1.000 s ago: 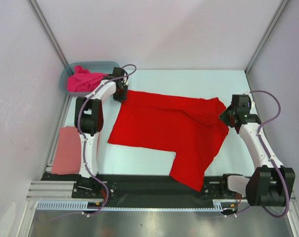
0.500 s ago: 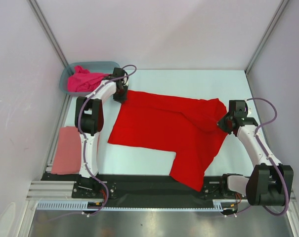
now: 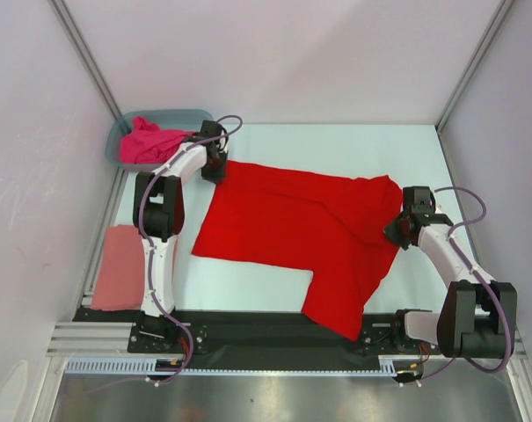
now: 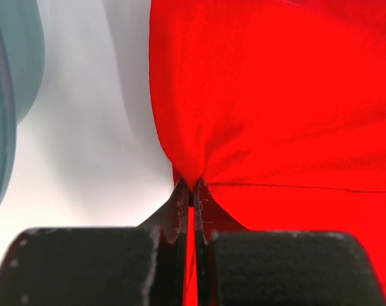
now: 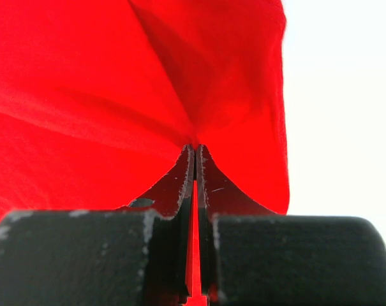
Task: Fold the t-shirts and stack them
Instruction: Fold the tshirt
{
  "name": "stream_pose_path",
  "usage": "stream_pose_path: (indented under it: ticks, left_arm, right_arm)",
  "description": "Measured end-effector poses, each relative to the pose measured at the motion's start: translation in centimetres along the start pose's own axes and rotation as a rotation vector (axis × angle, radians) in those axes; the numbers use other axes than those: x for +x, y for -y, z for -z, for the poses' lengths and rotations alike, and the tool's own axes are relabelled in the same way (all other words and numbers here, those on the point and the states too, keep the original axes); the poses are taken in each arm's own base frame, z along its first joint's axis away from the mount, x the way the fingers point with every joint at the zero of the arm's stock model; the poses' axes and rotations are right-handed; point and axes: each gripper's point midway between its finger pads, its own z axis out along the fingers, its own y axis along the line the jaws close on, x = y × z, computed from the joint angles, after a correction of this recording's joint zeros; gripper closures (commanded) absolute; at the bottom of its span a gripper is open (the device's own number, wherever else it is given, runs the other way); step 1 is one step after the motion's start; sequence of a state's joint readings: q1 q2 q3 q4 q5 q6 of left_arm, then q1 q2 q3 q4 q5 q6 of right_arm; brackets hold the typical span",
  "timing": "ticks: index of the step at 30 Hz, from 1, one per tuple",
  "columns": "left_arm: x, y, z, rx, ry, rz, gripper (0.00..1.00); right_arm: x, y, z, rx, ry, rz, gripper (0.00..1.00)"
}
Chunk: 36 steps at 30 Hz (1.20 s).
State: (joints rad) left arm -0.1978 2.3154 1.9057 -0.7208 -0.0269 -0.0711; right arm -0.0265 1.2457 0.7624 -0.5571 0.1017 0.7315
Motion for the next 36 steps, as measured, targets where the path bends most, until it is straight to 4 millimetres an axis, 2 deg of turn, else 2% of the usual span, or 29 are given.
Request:
stream_pose_path:
  ticks: [4,6,7,8,9,11,13,14,15,18,21,23,26,30,34,36]
  left_arm:
    - [0.0,0.0,0.0,0.0,0.0,0.0,0.99]
    - [0.0,0.0,0.0,0.0,0.0,0.001,0.94]
    - [0.0,0.0,0.0,0.0,0.0,0.0,0.91]
    - [0.0,0.0,0.0,-0.002,0.0,0.001,0.87]
    - [0.0,-0.1,0.0,-0.005,0.0,0.002,0.79]
    - [0.0,-0.3,0.0,-0.017,-0.001,0.007,0.72]
    - [0.1,-0.6,0.1,-0.032,-0.001,0.014,0.62]
    - [0.2,-0.8,0.2,-0.042,-0.002,0.02,0.59]
    - [0.5,-1.0,0.3,-0.052,-0.006,0.03,0.56]
    - [2.0,-1.4,1.2,-0.065,-0.045,0.054,0.55]
    - [3.2,-1.3,2.4,-0.061,-0.072,0.075,0.56]
    - [3.2,-0.9,3.5,-0.048,-0.065,0.087,0.58]
    - [1.8,0.1,5.0,-0.012,-0.012,0.091,0.59]
    - [-0.7,2.3,6.3,0.083,0.07,0.09,0.62]
    - [-3.3,4.0,6.2,0.159,0.123,0.089,0.65]
    - [-4.4,4.5,5.4,0.183,0.141,0.089,0.66]
  right_arm:
    - [0.8,0.6,-0.2,0.002,-0.009,-0.03,1.0]
    - [1.6,1.0,-0.4,0.007,-0.024,-0.046,0.96]
    - [1.9,1.2,-0.5,0.011,-0.032,-0.053,0.91]
    - [2.2,1.4,-0.7,0.017,-0.044,-0.056,0.82]
    - [2.4,1.5,-0.9,0.024,-0.054,-0.056,0.77]
    - [2.6,1.7,-1.2,0.037,-0.065,-0.048,0.64]
    - [2.4,1.8,-1.5,0.047,-0.071,-0.026,0.54]
    - [2.0,1.7,-1.5,0.047,-0.067,-0.015,0.45]
    - [1.4,1.3,-1.5,0.046,-0.061,-0.001,0.43]
    - [-2.0,-0.7,-1.2,0.008,0.0,0.038,0.37]
    - [-6.3,-3.7,-1.2,-0.049,0.089,0.079,0.38]
    - [-8.8,-5.4,-1.8,-0.078,0.132,0.1,0.41]
    - [-11.3,-7.4,-3.9,-0.106,0.147,0.122,0.45]
    - [-12.9,-8.5,-7.0,-0.116,0.128,0.137,0.43]
    - [-13.5,-9.2,-9.5,-0.139,0.101,0.134,0.42]
    - [-13.8,-9.5,-10.3,-0.147,0.092,0.131,0.42]
